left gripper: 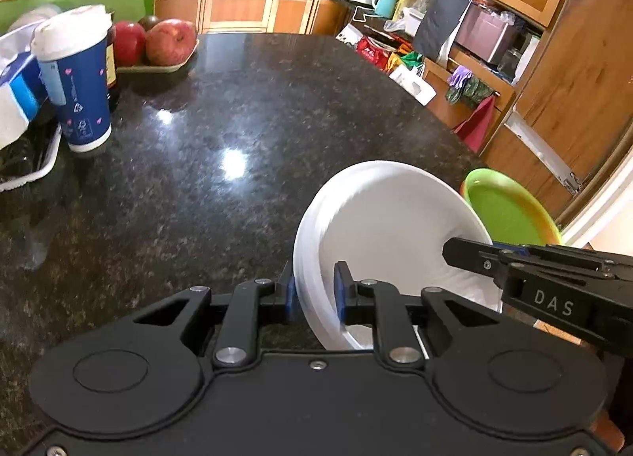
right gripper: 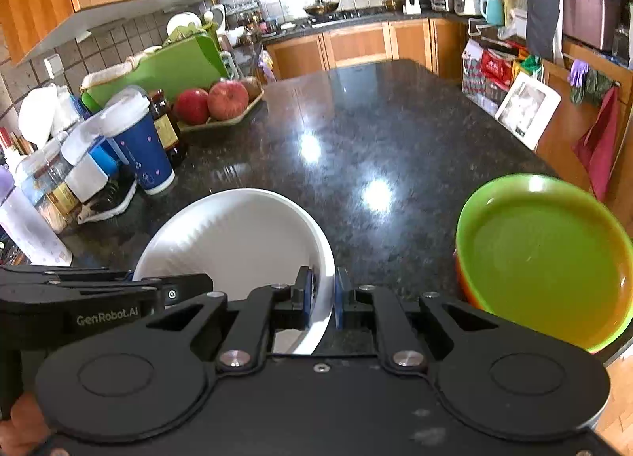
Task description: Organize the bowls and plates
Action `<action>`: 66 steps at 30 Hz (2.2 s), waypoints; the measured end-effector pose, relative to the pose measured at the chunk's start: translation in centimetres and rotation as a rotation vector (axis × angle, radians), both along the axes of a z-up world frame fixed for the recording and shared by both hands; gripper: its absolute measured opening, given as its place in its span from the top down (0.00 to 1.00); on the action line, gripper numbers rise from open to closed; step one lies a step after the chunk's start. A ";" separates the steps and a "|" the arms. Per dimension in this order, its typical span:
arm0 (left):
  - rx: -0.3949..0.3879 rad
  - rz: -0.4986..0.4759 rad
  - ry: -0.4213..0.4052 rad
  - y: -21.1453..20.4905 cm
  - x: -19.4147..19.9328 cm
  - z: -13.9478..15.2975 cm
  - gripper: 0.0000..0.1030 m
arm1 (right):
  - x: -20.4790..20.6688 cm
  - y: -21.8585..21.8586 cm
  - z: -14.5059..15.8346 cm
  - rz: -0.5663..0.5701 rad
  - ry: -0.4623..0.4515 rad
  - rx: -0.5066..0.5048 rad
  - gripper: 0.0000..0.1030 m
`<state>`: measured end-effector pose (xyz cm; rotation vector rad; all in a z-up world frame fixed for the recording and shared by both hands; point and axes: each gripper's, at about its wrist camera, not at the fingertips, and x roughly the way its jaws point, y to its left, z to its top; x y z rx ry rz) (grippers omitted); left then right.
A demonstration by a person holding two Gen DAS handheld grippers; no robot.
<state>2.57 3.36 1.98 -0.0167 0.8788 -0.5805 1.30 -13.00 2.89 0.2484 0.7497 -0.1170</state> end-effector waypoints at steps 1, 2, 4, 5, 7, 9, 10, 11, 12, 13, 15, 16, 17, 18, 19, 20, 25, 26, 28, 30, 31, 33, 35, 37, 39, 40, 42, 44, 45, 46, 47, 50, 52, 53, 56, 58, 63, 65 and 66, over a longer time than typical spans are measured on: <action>-0.002 0.000 -0.001 -0.2 0.0 0.1 0.76 | -0.2 -0.3 0.3 0.000 -0.007 -0.001 0.87; -0.004 0.000 -0.003 -0.5 -0.1 0.3 0.76 | -0.4 -0.7 0.5 0.000 -0.014 -0.001 0.87; -0.007 -0.002 -0.009 -1.3 -0.3 0.5 0.76 | -0.8 -1.5 0.8 0.000 -0.026 -0.004 0.87; -0.007 -0.003 -0.014 -1.8 -0.4 0.7 0.76 | -1.0 -2.0 1.0 0.000 -0.033 -0.005 0.87; -0.004 -0.005 -0.024 -3.0 -0.7 0.9 0.76 | -1.5 -3.2 1.2 -0.002 -0.043 -0.009 0.87; -0.002 -0.006 -0.031 -4.4 -1.1 1.2 0.76 | -2.1 -4.5 1.5 -0.002 -0.048 -0.011 0.87; -0.002 -0.004 -0.032 -5.1 -1.2 1.3 0.76 | -2.4 -5.4 1.6 -0.002 -0.051 -0.012 0.87; -0.001 -0.002 -0.033 -5.9 -1.4 1.4 0.76 | -2.7 -6.0 1.7 -0.001 -0.053 -0.014 0.87; -0.001 0.000 -0.032 -6.6 -1.5 1.5 0.76 | -2.9 -6.9 1.9 0.001 -0.054 -0.017 0.87; -0.002 0.002 -0.028 -7.5 -1.6 1.5 0.76 | -3.2 -8.0 2.0 0.001 -0.055 -0.019 0.87; -0.004 0.005 -0.015 -9.2 -1.7 1.5 0.76 | -3.6 -9.6 2.2 0.002 -0.054 -0.022 0.87; -0.007 0.007 -0.007 -10.0 -1.8 1.5 0.76 | -3.8 -10.5 2.4 0.004 -0.052 -0.023 0.87; -0.011 0.011 0.001 -10.8 -1.8 1.5 0.76 | -4.0 -11.5 2.5 0.006 -0.052 -0.024 0.87; -0.015 0.014 0.007 -11.6 -1.8 1.5 0.76 | -4.2 -12.4 2.6 0.011 -0.051 -0.027 0.87; -0.018 0.018 0.013 -12.4 -1.9 1.4 0.76 | -4.3 -13.3 2.7 0.016 -0.050 -0.031 0.87; -0.021 0.022 0.017 -13.1 -1.9 1.4 0.76 | -4.5 -14.2 2.8 0.022 -0.050 -0.036 0.87; -0.020 0.049 0.037 -16.6 -2.2 0.9 0.76 | -4.6 -18.4 2.6 0.051 -0.040 -0.047 0.87; -0.017 0.056 0.041 -17.2 -2.2 0.8 0.76 | -4.6 -19.3 2.5 0.056 -0.036 -0.042 0.87; -0.009 0.073 0.047 -18.2 -2.4 0.5 0.76 | -4.4 -20.9 2.1 0.068 -0.028 -0.027 0.87; -0.005 0.096 0.053 -19.0 -2.4 0.2 0.76 | -4.1 -22.1 1.7 0.085 -0.017 -0.012 0.87; -0.004 0.109 0.058 -19.3 -2.5 0.1 0.76 | -3.8 -22.7 1.5 0.097 -0.010 0.000 0.87; -0.002 0.139 0.071 -19.6 -2.5 -0.3 0.76 | -3.5 -23.6 1.1 0.126 0.004 0.020 0.87; 0.001 0.168 0.080 -19.8 -2.8 -0.7 0.76 | -3.0 -24.2 0.6 0.154 0.019 0.041 0.87; 0.001 0.199 0.097 -20.0 -2.7 -0.8 0.76 | -2.6 -24.6 0.1 0.181 0.032 0.058 0.87; 0.000 0.226 0.106 -20.3 -2.8 -0.9 0.76 | -2.3 -24.8 -0.2 0.205 0.037 0.063 0.87; 0.001 0.238 0.108 -20.4 -2.9 -0.8 0.76 | -2.2 -24.9 -0.3 0.217 0.039 0.068 0.87; 0.002 0.264 0.109 -20.4 -3.1 -0.9 0.76 | -1.7 -24.8 -0.6 0.236 0.044 0.071 0.87; 0.002 0.283 0.115 -20.3 -3.1 -1.0 0.76 | -1.4 -24.7 -0.6 0.248 0.043 0.065 0.87; 0.001 0.288 0.116 -20.2 -3.1 -1.1 0.76 | -1.3 -24.7 -0.6 0.256 0.041 0.066 0.87; 0.003 0.294 0.117 -20.2 -3.1 -1.0 0.76 | -1.3 -24.8 -0.6 0.263 0.039 0.067 0.86; 0.007 0.299 0.113 -20.4 -3.1 -1.0 0.76 | -1.4 -24.9 -0.6 0.268 0.035 0.066 0.86; 0.032 0.318 0.074 -20.8 -3.2 -0.8 0.71 | -1.6 -25.0 -0.4 0.275 0.011 0.038 0.82; 0.045 0.330 0.053 -21.0 -3.4 -0.6 0.66 | -1.6 -25.1 -0.4 0.277 -0.001 0.024 0.80; 0.052 0.336 0.045 -21.0 -3.4 -0.6 0.62 | -1.6 -25.1 -0.4 0.276 -0.008 0.017 0.80; 0.057 0.357 0.018 -20.9 -3.8 -0.5 0.59 | -2.0 -25.1 -0.2 0.277 -0.040 -0.007 0.76; 0.062 0.366 -0.001 -20.8 -4.0 -0.3 0.57 | -2.2 -25.1 0.0 0.283 -0.062 -0.016 0.72; 0.083 0.404 -0.067 -21.0 -4.7 0.5 0.54 | -2.9 -25.4 0.6 0.280 -0.114 -0.022 0.67; 0.098 0.424 -0.096 -21.1 -5.2 0.8 0.51 | -3.2 -25.4 0.8 0.283 -0.128 -0.021 0.66; 0.101 0.434 -0.111 -21.2 -5.4 0.9 0.49 | -3.4 -25.4 0.9 0.284 -0.132 -0.022 0.65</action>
